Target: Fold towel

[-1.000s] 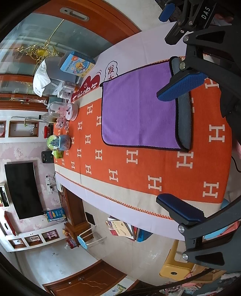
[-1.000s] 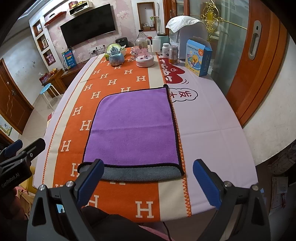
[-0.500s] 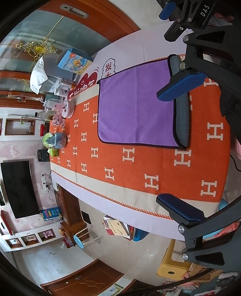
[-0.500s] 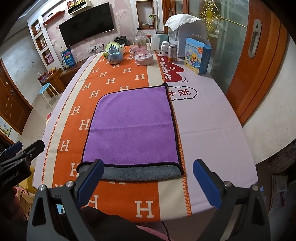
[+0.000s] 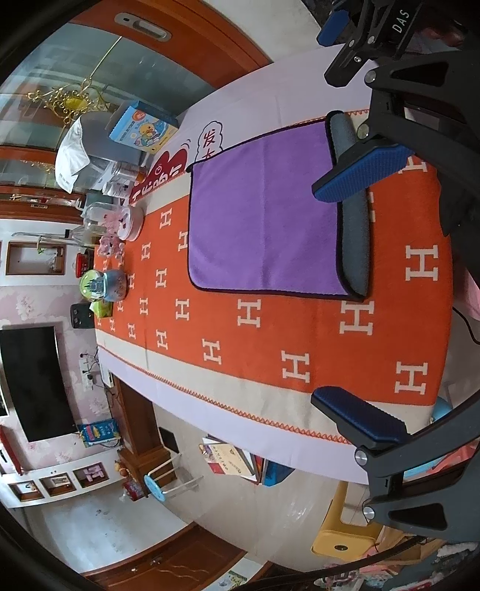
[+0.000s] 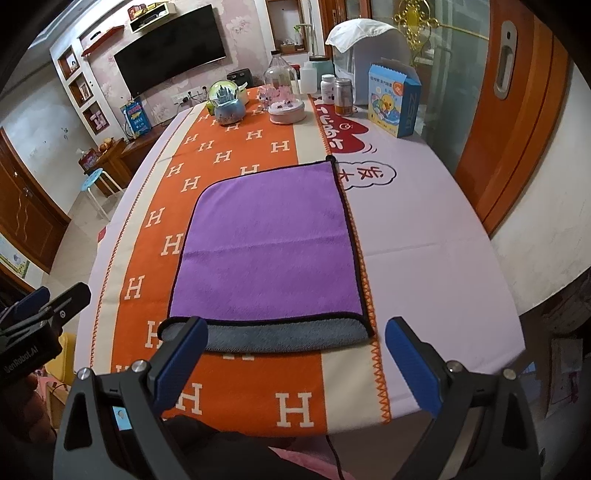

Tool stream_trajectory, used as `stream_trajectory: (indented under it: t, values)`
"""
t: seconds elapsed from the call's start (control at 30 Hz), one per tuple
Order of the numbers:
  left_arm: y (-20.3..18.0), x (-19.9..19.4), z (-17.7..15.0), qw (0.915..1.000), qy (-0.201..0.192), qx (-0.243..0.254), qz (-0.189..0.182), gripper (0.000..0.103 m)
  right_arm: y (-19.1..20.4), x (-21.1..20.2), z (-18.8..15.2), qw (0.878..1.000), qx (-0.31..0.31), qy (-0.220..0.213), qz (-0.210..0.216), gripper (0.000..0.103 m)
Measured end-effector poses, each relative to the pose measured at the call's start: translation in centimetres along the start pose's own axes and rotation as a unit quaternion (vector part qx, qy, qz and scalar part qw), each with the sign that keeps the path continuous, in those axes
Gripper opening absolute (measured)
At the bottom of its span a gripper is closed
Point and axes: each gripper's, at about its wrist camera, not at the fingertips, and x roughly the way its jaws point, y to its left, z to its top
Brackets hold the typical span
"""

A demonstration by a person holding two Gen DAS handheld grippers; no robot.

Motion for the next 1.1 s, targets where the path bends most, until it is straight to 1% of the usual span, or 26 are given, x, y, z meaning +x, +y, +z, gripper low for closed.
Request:
stream_trajectory:
  t: [0.07, 0.23, 0.4, 0.57, 0.67, 0.83, 0.93, 1.1]
  values:
    - [0.0, 0.2, -0.2, 1.0000, 0.003, 0.001, -0.005, 0.100, 0.1, 0.1, -0.2, 1.000, -0.003, 0.005, 0.013, 0.097]
    - [-0.2, 0.5, -0.4, 0.9999, 0.004, 0.009, -0.011, 0.099, 0.6, 0.2, -0.1, 0.999, -0.018, 0.011, 0.028, 0.097]
    - [-0.3, 1.2, -0.6, 0.9996, 0.007, 0.018, -0.018, 0.099, 0.1, 0.7, 0.0, 0.998, -0.021, 0.019, 0.050, 0.097]
    - [-0.4, 2.2, -0.9, 0.9991, 0.007, 0.034, -0.025, 0.100, -0.9, 1.6, 0.3, 0.998, -0.027, 0.018, 0.046, 0.097]
    - [-0.4, 3.0, -1.2, 0.9983, 0.010, 0.044, -0.036, 0.099, -1.5, 2.1, 0.4, 0.998, -0.028, 0.014, 0.045, 0.097]
    - [-0.6, 4.3, -1.8, 0.9962, 0.008, 0.071, -0.049, 0.099, -2.5, 3.0, 0.3, 0.998, -0.055, -0.001, 0.032, 0.097]
    - [-0.8, 5.4, -2.2, 0.9948, 0.015, 0.087, -0.051, 0.100, -3.1, 3.8, 0.1, 0.997, -0.070, -0.006, 0.031, 0.097]
    - [-1.1, 7.5, -2.9, 0.9910, 0.020, 0.124, -0.045, 0.099, -3.6, 5.1, -1.1, 0.993, -0.112, -0.020, 0.032, 0.097]
